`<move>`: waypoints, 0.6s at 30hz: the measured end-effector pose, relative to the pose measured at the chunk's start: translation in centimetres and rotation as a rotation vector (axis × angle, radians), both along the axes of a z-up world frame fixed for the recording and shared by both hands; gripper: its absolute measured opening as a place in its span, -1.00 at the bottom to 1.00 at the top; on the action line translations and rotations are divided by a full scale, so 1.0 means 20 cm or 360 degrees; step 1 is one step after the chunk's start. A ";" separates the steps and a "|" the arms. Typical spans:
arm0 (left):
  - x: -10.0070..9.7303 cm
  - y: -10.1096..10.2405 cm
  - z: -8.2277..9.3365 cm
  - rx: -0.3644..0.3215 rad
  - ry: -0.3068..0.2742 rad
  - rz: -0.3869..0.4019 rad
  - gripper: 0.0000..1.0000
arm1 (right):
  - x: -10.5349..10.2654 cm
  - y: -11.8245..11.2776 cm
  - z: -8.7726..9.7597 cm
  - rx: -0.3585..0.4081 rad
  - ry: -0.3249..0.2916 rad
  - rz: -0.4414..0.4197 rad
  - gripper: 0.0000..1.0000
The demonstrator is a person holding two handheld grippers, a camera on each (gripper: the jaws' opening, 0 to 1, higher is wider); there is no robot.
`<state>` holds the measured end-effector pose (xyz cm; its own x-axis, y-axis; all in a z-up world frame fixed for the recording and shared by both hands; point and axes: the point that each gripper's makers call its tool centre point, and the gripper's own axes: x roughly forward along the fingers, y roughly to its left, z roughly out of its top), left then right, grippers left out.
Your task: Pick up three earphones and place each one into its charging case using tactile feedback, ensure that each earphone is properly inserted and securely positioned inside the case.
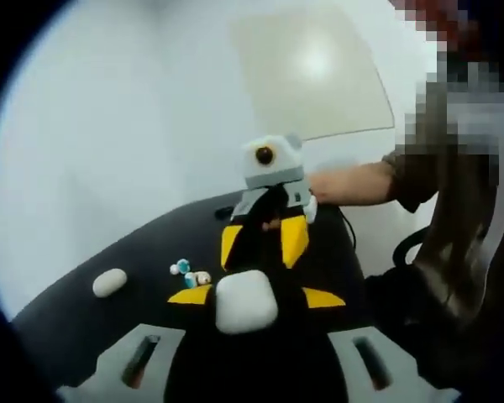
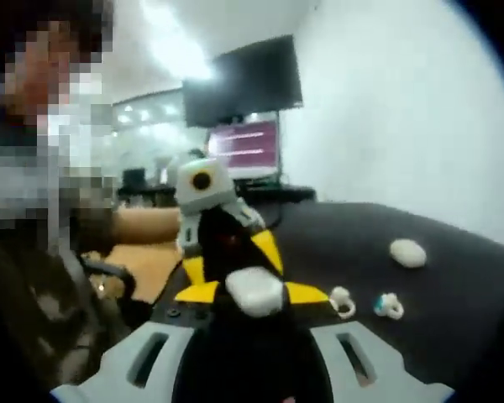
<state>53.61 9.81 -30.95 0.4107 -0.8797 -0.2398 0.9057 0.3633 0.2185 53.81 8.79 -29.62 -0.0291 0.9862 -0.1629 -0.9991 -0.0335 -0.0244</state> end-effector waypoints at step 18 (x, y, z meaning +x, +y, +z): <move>-0.09 -0.02 0.06 -0.0107 0.0053 -0.0177 -0.30 | -0.11 -0.01 0.00 -0.0001 -0.0044 0.0162 -0.27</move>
<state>51.75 9.40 -29.82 0.3027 -0.9338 -0.1906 0.9475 0.2732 0.1663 51.68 8.68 -29.62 -0.1244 0.9783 -0.1656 -0.9895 -0.1346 -0.0519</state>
